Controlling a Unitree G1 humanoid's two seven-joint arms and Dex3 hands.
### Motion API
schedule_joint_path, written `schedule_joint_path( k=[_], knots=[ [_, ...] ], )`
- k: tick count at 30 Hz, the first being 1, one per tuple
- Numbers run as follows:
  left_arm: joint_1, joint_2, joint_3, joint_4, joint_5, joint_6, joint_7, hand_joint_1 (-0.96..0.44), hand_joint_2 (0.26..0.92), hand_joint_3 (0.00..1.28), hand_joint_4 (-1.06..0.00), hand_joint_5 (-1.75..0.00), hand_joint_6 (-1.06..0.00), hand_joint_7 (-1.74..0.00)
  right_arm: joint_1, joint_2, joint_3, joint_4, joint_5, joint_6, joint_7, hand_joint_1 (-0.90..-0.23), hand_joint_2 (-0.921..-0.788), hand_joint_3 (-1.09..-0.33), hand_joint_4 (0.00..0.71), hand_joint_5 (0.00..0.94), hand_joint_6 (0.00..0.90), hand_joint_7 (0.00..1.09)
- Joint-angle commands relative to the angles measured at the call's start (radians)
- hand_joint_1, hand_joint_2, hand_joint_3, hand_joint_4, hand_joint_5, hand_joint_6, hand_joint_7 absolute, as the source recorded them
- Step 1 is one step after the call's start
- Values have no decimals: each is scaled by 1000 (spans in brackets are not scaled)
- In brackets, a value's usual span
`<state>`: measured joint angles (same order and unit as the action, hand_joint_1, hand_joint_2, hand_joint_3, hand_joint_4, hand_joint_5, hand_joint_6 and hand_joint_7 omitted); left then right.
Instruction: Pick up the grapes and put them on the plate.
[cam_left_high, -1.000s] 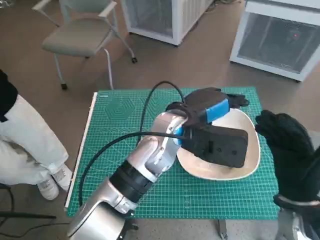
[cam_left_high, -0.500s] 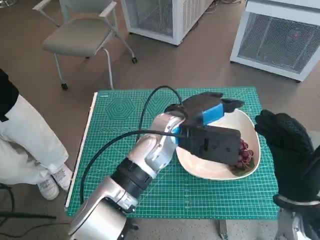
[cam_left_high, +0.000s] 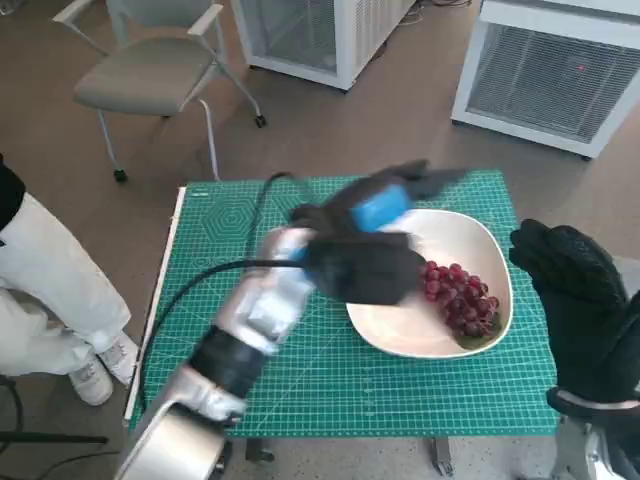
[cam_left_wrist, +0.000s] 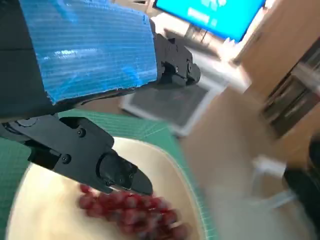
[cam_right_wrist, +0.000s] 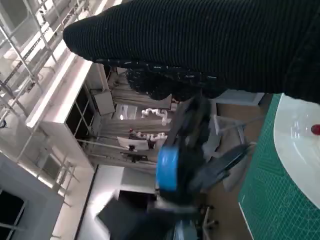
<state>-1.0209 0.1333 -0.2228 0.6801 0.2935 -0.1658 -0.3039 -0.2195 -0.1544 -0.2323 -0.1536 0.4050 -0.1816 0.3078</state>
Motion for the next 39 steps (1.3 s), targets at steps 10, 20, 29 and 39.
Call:
schedule_joint_path(
  k=[10,20,29,39],
  knots=[
    [238,-37,368,86,-552,-198,-208,-447,877,7,-16,-1,-47,-2,-23,-1,19,50,0,7,17,-384,-921,-637,414,715,184,982],
    [370,-6,409,-8,-621,-172,-262,-453,912,9,-55,-12,-120,-26,-49,-8,22,77,6,12,36,-385,-921,-635,413,715,184,980],
    [468,-10,411,-93,-642,-181,-293,-516,921,26,-91,-14,-163,-28,-56,-10,26,84,7,16,52,-386,-921,-635,413,714,184,977],
    [533,-26,405,-121,-642,-191,-301,-436,921,45,-122,-16,-175,-19,-56,-14,23,87,7,15,66,-386,-921,-637,411,717,183,979]
  ],
)
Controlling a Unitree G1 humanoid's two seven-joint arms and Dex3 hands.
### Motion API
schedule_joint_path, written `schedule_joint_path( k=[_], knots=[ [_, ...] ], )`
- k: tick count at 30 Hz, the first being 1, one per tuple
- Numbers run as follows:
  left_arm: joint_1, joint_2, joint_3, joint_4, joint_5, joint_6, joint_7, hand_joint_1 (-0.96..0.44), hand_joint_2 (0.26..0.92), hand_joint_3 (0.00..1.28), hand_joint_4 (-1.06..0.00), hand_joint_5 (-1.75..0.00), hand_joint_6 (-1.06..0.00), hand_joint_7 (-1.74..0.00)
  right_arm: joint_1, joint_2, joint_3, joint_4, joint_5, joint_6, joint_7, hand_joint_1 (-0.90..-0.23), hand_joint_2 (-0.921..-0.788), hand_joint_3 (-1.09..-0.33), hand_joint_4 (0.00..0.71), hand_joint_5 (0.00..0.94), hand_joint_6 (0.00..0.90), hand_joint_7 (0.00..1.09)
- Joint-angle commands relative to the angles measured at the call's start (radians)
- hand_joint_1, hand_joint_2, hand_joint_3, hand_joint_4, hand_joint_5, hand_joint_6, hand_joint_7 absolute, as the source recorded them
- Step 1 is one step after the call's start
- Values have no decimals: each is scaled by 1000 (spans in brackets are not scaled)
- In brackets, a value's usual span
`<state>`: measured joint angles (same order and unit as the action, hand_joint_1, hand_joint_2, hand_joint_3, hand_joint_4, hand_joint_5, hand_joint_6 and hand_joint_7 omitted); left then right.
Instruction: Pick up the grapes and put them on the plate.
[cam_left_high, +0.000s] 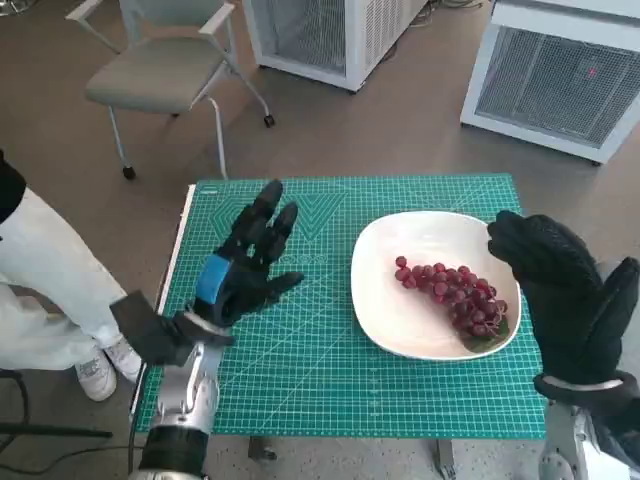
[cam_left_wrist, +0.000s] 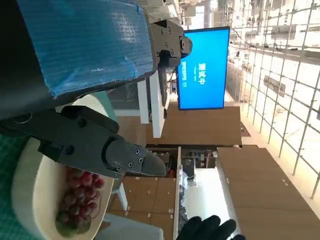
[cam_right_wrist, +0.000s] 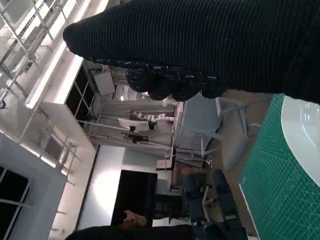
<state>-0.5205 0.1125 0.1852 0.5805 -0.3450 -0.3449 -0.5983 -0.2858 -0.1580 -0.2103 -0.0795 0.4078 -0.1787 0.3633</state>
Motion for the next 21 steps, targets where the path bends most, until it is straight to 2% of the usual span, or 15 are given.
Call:
schedule_joint_path(
  k=[1,21],
  knots=[
    [38,-7,-5,-25,-4,-10,-9,-431,921,47,-124,-15,-176,-18,10,-10,1,14,4,11,11,-386,-921,-637,411,717,183,979],
    [98,13,-35,-105,3,1,-23,-438,921,82,-144,-8,-194,-12,5,-3,11,23,0,7,14,-383,-921,-643,407,729,169,982]
  ],
)
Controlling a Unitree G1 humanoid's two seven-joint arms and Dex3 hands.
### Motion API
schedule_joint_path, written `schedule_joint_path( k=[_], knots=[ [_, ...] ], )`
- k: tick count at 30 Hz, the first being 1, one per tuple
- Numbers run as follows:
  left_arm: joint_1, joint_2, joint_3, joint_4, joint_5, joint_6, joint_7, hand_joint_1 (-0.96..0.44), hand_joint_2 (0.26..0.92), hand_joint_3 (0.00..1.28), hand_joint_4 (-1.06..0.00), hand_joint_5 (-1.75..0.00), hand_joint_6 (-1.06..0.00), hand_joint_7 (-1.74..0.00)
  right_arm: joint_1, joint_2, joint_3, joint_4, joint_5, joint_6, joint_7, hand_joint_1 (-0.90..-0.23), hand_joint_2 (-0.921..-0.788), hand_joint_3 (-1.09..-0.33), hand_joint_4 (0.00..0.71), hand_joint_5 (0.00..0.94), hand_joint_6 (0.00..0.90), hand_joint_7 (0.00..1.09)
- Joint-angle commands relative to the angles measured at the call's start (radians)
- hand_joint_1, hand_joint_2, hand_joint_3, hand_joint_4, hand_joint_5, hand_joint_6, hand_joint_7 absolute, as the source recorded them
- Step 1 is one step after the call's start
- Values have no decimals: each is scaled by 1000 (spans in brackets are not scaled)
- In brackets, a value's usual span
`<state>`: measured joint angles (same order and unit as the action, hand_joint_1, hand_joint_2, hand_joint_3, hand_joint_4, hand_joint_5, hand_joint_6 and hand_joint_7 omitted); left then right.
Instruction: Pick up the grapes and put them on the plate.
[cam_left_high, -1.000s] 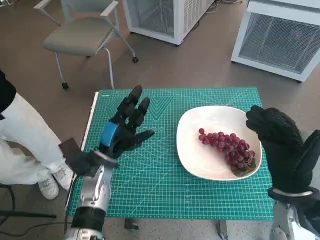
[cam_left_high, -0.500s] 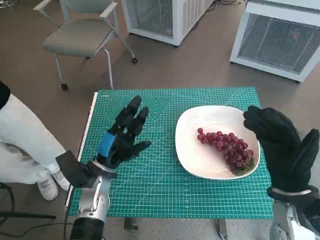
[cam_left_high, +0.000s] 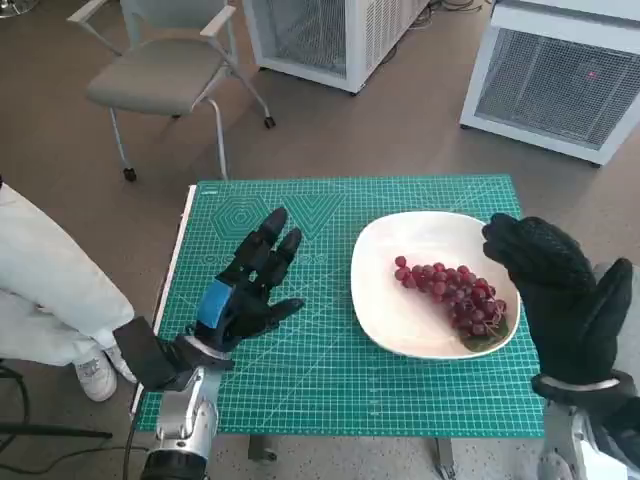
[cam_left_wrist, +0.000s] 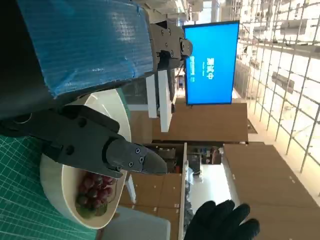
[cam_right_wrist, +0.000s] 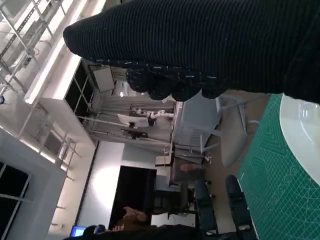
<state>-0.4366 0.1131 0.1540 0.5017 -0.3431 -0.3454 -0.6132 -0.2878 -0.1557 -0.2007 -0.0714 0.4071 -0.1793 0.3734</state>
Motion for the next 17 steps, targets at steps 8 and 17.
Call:
schedule_joint_path(
  k=[8,17],
  knots=[
    [21,15,1,-37,-3,3,-7,-445,921,86,-148,-7,-200,-12,3,-7,0,18,3,9,7,-385,-921,-643,405,733,168,985],
    [31,11,0,-53,-2,3,1,-453,921,89,-160,-8,-205,-10,-1,-8,-3,28,6,5,13,-384,-921,-644,404,736,164,988]
  ],
)
